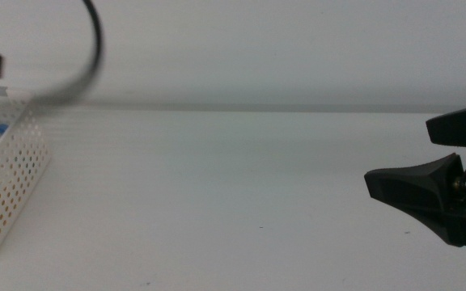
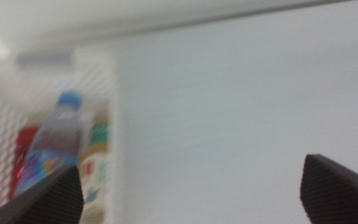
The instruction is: Use arms to grab the bottles and put them into the dustbin to the left of the table.
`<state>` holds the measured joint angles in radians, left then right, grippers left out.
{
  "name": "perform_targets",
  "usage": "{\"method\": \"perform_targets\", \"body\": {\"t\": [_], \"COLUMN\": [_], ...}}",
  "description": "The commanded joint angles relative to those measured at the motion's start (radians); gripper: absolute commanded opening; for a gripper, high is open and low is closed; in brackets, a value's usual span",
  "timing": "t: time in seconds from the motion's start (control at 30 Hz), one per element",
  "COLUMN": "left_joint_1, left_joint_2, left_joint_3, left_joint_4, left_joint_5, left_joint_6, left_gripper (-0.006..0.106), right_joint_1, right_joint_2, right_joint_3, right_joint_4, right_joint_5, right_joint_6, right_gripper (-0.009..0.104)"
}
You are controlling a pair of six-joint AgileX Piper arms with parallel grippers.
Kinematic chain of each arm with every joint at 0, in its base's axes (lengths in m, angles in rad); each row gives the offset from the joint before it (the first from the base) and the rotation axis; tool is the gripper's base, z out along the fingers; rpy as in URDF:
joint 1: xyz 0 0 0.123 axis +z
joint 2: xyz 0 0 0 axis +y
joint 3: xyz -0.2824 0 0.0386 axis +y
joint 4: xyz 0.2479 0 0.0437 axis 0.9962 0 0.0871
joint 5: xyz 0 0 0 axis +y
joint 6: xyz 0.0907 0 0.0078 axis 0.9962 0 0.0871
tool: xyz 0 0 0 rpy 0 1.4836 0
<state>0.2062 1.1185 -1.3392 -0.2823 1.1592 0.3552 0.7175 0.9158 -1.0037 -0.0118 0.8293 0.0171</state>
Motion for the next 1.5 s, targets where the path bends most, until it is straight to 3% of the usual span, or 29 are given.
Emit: {"method": "perform_targets", "body": {"t": [0.0, 0.13, 0.33, 0.8, 1.3, 1.47], "left_joint_1": [-0.145, -0.427, -0.596, -0.596, -0.489, -0.486], "left_joint_2": [-0.123, -0.297, -0.450, -0.467, -0.524, -0.524], "left_joint_3": [0.088, 0.213, 0.289, 0.289, 0.336, 0.336], "left_joint_4": [0.077, 0.364, 0.562, 0.580, 0.425, 0.450], "left_joint_5": [-0.097, -0.178, -0.242, -0.312, -0.421, -0.421], "left_joint_6": [-0.104, -0.329, -0.517, -0.511, -0.404, -0.404], "left_gripper": [0.094, 0.094, 0.094, 0.094, 0.094, 0.094], "right_joint_1": [0.001, 0.001, 0.001, 0.001, 0.001, 0.001], "right_joint_2": [-0.003, -0.003, -0.003, -0.003, -0.003, -0.003], "right_joint_3": [0.004, 0.004, 0.004, 0.004, 0.004, 0.004], "right_joint_4": [-0.003, -0.003, -0.003, -0.003, -0.003, -0.003], "right_joint_5": [-0.010, -0.010, -0.010, -0.010, -0.010, -0.010], "right_joint_6": [-0.010, -0.010, -0.010, -0.010, -0.010, -0.010], "right_gripper": [0.086, 0.086, 0.086, 0.086, 0.086, 0.086]}}
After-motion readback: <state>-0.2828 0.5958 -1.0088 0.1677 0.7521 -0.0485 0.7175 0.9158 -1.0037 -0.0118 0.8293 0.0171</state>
